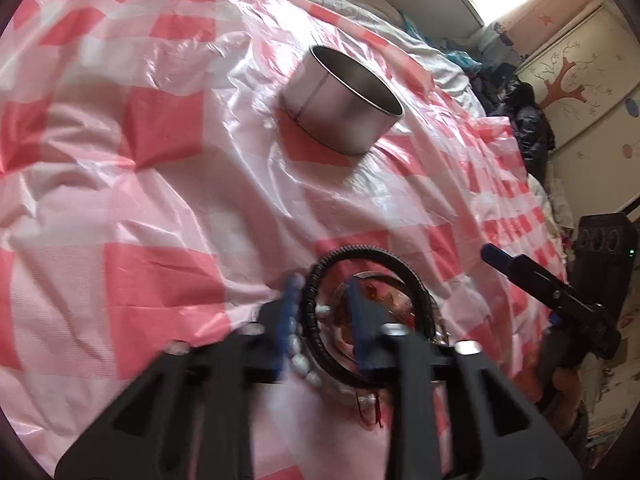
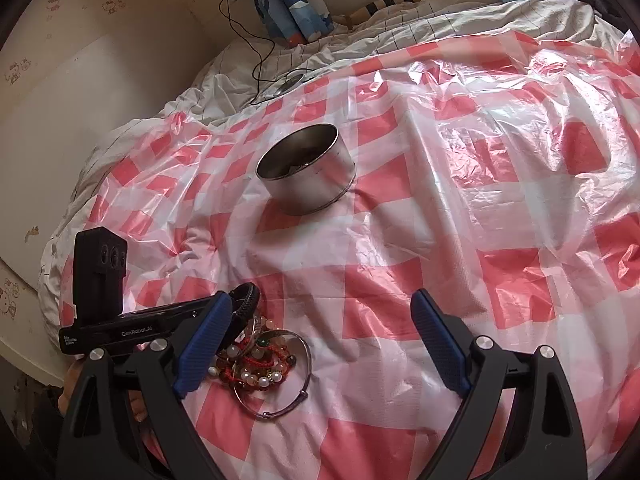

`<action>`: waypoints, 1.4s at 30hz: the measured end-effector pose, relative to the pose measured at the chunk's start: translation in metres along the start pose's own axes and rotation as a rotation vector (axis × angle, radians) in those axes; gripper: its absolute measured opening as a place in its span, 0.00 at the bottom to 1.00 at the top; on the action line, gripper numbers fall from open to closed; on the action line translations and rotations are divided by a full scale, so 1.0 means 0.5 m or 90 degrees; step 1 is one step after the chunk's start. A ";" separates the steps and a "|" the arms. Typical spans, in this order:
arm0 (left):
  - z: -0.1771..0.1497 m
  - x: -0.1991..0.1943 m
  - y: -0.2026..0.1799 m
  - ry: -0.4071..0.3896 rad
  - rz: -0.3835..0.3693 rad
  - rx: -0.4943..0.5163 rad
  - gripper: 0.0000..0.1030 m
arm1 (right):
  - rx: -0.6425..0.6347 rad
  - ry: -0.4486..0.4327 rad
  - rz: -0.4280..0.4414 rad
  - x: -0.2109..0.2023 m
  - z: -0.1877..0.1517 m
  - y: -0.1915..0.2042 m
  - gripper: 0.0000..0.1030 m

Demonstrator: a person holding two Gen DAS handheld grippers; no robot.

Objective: Organize jewelry
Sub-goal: 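Close the left tool on the black beaded bracelet and lift it, then grasp the red string bracelet with the right tool while the left tool holds the black bracelet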

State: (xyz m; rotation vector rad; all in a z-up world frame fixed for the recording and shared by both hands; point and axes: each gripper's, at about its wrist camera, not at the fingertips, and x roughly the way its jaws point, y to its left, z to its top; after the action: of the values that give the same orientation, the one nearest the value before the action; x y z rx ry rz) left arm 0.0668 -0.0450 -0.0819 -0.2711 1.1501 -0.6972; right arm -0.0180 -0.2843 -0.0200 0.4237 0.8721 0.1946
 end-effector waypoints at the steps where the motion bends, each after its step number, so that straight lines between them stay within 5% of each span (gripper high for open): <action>1: -0.001 -0.002 -0.004 0.000 0.006 0.008 0.09 | -0.001 0.001 0.000 0.001 -0.001 0.001 0.85; 8: 0.014 -0.064 0.036 -0.075 -0.033 -0.062 0.09 | -0.016 0.021 -0.002 0.015 -0.005 0.010 0.85; 15: 0.029 -0.122 0.067 -0.150 0.103 -0.065 0.09 | -0.096 0.060 0.010 0.052 -0.017 0.063 0.85; 25: 0.024 -0.076 0.087 -0.087 0.155 -0.052 0.10 | -0.302 0.021 0.015 0.067 -0.050 0.190 0.84; 27: 0.022 -0.073 0.084 -0.083 0.162 -0.046 0.10 | -0.326 0.039 0.012 0.092 -0.051 0.205 0.75; 31: 0.023 -0.073 0.088 -0.080 0.155 -0.051 0.12 | -0.350 0.100 0.004 0.142 -0.060 0.213 0.40; 34: 0.024 -0.069 0.092 -0.076 0.151 -0.055 0.12 | -0.355 0.115 0.009 0.151 -0.066 0.212 0.26; 36: 0.024 -0.067 0.091 -0.074 0.148 -0.054 0.17 | -0.347 0.112 0.014 0.147 -0.065 0.208 0.07; 42: 0.023 -0.055 0.066 -0.068 0.153 -0.023 0.32 | -0.250 0.065 0.093 0.101 -0.030 0.173 0.04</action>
State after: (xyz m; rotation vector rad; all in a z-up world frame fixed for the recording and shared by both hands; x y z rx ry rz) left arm 0.0830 -0.0040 -0.0747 -0.1937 1.0728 -0.4461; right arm 0.0029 -0.1854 -0.0264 0.1094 0.8785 0.5157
